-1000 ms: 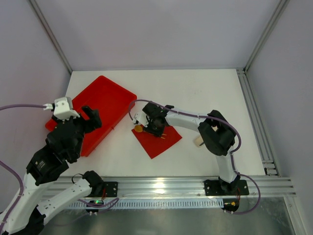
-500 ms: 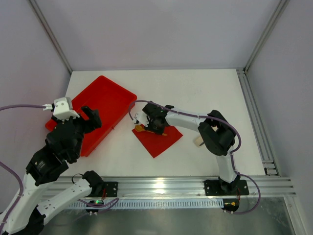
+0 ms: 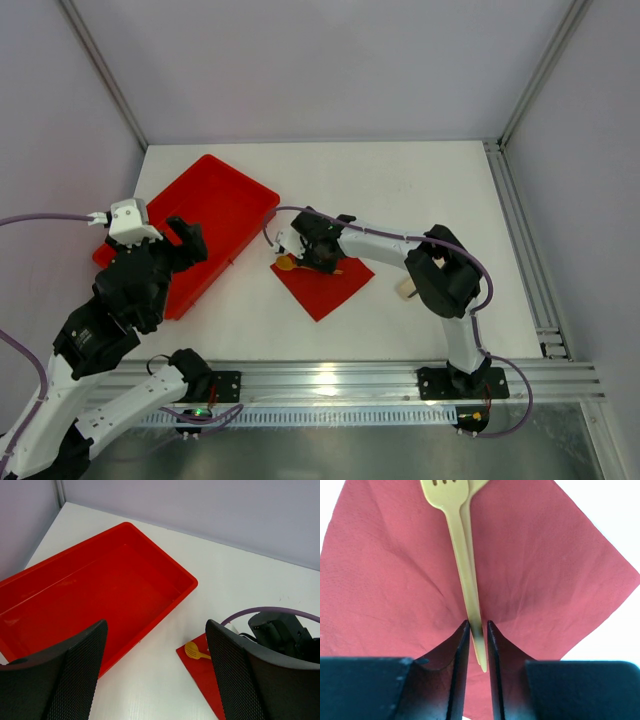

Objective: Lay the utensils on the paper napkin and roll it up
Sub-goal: Adjust the utensils on the napkin.

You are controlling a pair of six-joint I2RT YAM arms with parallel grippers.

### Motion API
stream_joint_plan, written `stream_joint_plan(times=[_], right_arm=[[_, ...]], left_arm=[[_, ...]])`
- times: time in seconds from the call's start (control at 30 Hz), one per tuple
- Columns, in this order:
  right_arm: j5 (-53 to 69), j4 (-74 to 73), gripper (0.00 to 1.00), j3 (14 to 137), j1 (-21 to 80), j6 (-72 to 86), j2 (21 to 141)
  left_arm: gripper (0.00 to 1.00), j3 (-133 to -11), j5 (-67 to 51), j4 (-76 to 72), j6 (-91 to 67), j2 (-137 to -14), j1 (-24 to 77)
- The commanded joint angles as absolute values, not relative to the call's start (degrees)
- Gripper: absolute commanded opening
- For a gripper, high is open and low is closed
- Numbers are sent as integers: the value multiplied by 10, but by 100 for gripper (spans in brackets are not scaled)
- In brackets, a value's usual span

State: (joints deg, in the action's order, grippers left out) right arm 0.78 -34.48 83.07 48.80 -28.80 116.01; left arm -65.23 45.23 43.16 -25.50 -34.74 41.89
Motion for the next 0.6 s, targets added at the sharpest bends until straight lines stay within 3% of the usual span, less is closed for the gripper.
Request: stream_joint_plan(times=[0.0, 0.17, 0.57], right_arm=[[-22, -336, 27, 852, 491, -297, 1143], [-38, -328, 32, 847, 493, -294, 1142], [-103, -281, 56, 837, 493, -212, 1085]], left_arm=[[81, -665, 450, 426, -256, -345, 419], [81, -664, 453, 429, -257, -340, 419], [82, -679, 421, 477, -287, -329, 419]])
